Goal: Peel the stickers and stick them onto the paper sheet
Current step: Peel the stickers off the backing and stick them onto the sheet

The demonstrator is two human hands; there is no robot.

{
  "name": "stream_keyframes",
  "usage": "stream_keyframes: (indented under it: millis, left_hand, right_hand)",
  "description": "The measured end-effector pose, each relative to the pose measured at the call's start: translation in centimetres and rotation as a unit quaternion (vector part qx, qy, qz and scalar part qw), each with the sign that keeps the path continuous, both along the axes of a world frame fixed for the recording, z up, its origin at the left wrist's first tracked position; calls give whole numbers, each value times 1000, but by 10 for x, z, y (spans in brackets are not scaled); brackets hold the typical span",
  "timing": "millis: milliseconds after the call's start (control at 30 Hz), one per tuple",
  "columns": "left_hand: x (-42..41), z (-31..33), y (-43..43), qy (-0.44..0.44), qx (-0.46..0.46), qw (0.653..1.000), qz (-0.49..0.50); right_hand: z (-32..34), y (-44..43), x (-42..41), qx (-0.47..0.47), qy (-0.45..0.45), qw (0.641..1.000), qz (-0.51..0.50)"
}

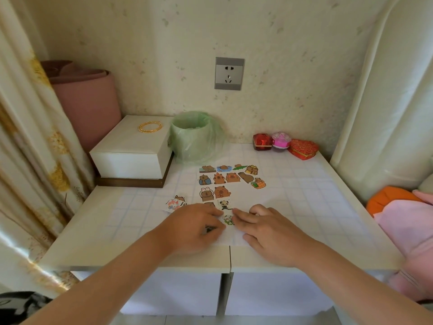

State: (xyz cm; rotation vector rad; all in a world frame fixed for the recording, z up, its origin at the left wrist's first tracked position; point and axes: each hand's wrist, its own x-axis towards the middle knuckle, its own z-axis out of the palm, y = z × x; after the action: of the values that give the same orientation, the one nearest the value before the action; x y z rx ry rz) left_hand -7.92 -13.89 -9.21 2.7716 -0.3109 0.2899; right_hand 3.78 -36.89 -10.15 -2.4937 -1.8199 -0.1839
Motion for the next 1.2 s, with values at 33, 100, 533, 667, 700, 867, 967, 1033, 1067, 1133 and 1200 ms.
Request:
stream_keyframes:
  millis: [33, 100, 533, 667, 700, 867, 967, 1033, 1067, 1133, 1200]
  left_hand:
    - [1, -1, -4, -13, 4, 1000, -2]
    - [1, -7, -13, -32, 18, 999, -19]
    - [-6, -21, -13, -11, 57, 998, -24]
    - [0, -21, -23, -55, 97, 994, -14]
    - [1, -21, -25, -62, 109, 992, -11]
    - [4, -17, -26, -63, 147, 987, -11]
    - [5, -16, -25, -38, 144, 989, -12]
    - [5, -14, -26, -31, 140, 990, -14]
    - [5, -13, -26, -29, 136, 990, -15]
    - [3, -11, -24, -14, 115, 993, -19]
    - [2, -8, -20, 15, 29, 999, -9]
  right_hand:
    - [-1, 0, -1, 3, -5, 1000, 1]
    - [-2, -1, -3, 4, -13, 1000, 0]
    - [4, 5, 7, 120, 203, 967, -96]
    - [10, 20, 14, 176, 283, 921, -200]
    - [11, 23, 15, 173, 292, 915, -220]
    - [14, 40, 18, 154, 306, 893, -292]
    - [15, 47, 16, 151, 293, 877, -350]
    - [16, 51, 18, 145, 300, 870, -364]
    - [16, 53, 19, 141, 306, 867, -368]
    - [18, 55, 20, 133, 315, 862, -374]
    - [19, 56, 20, 131, 315, 860, -379]
